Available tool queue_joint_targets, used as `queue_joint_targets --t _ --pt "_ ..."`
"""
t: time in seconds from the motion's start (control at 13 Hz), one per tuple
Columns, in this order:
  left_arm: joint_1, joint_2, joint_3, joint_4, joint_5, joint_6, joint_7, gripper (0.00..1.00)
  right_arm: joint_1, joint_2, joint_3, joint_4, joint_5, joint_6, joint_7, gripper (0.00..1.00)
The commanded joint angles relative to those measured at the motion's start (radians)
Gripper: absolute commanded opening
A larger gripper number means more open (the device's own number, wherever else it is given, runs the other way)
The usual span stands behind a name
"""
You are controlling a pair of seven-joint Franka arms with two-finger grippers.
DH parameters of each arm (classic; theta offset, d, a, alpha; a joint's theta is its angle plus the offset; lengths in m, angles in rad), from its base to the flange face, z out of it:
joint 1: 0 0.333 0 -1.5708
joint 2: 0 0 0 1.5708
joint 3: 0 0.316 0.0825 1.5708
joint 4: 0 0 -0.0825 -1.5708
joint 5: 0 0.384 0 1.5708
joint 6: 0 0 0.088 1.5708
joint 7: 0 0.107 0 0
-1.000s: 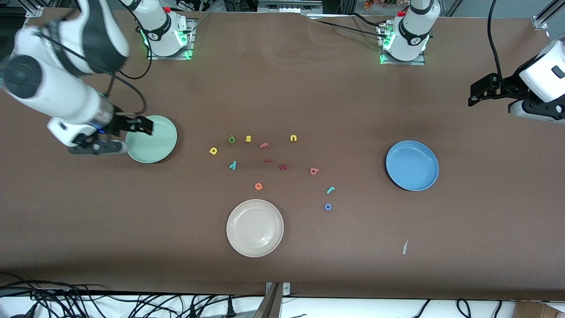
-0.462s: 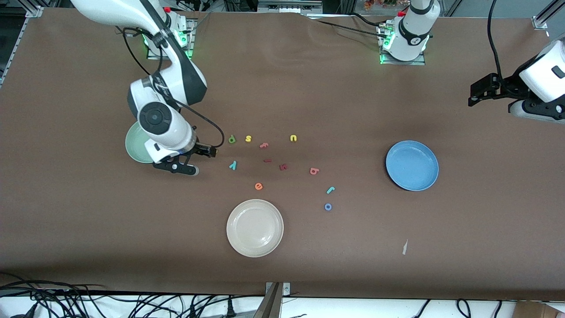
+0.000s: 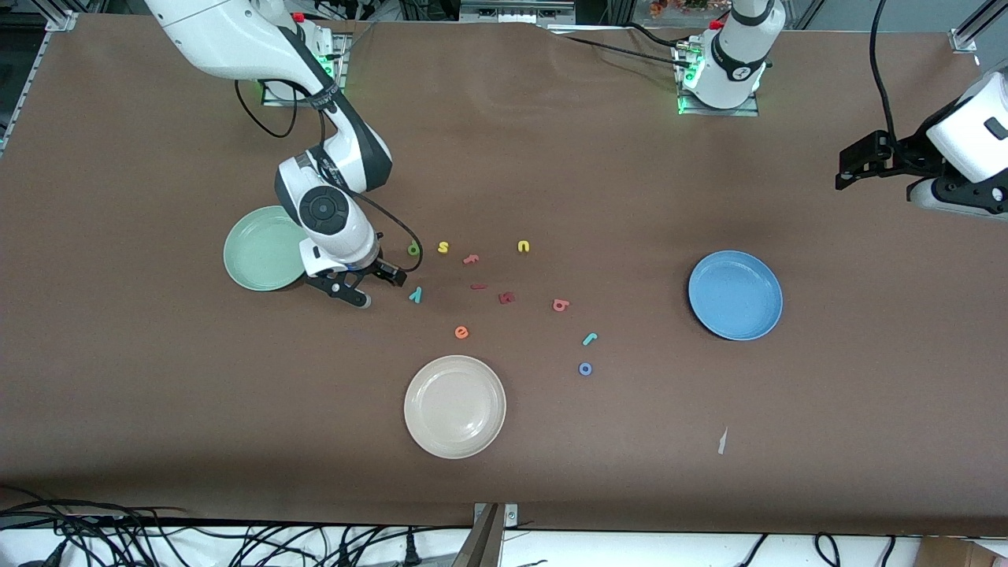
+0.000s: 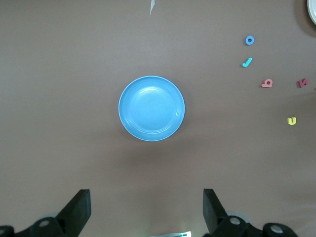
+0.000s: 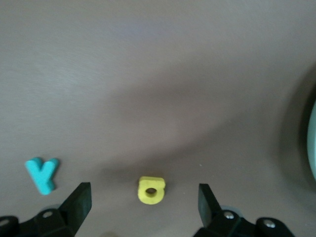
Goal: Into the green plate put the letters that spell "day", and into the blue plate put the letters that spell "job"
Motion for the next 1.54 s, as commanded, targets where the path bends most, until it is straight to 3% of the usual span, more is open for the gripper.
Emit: queue_joint_targets --t 0.0,0.08,0.23,0.31,0.54,0.69,0.85,1.08,1.31,1.46 --pt "-0.002 0.007 0.001 0.025 0.023 -0.02 -0.001 1.0 0.012 -0.014 -0.007 -0.041 -0.018 0.02 0.094 0.85" --pt "-0.002 0.007 -0.001 0.025 0.023 -0.02 -0.001 1.0 0.012 0.004 -0.007 -0.039 -0.018 0.029 0.117 0.77" --pt "-0.01 0.006 -0.011 0.025 0.023 -0.02 -0.001 1.0 0.013 0.032 -0.007 -0.041 -0.018 0.073 0.14 0.75" --pt "-0.013 0.004 -0.019 0.025 0.024 -0.022 -0.002 1.0 0.019 0.034 -0.007 -0.041 -0.018 0.074 0.155 0.68" --pt "-0.013 0.004 -0.021 0.025 0.024 -0.022 -0.002 1.0 0.019 0.032 -0.007 -0.041 -0.018 0.074 0.163 0.27" --pt "-0.015 0.003 -0.022 0.026 0.021 -0.02 -0.001 1.0 0.018 0.021 -0.007 -0.033 -0.018 0.066 0.156 0.12" --pt "-0.019 0.003 -0.031 0.026 0.024 -0.022 -0.001 1.0 0.013 -0.027 -0.019 -0.021 -0.018 0.017 0.113 0.09" --pt "-0.022 -0.011 -0.051 0.012 0.013 -0.011 0.002 1.0 0.01 -0.118 -0.096 0.013 -0.015 -0.187 -0.095 0.09" --pt "-0.091 0.065 -0.051 -0.035 0.012 -0.005 -0.007 1.0 0.009 -0.205 -0.194 -0.111 -0.013 -0.169 -0.3 0.09" --pt "-0.097 0.093 -0.047 -0.027 -0.058 0.007 0.011 1.0 0.009 -0.258 -0.272 -0.226 -0.013 -0.097 -0.407 0.1"
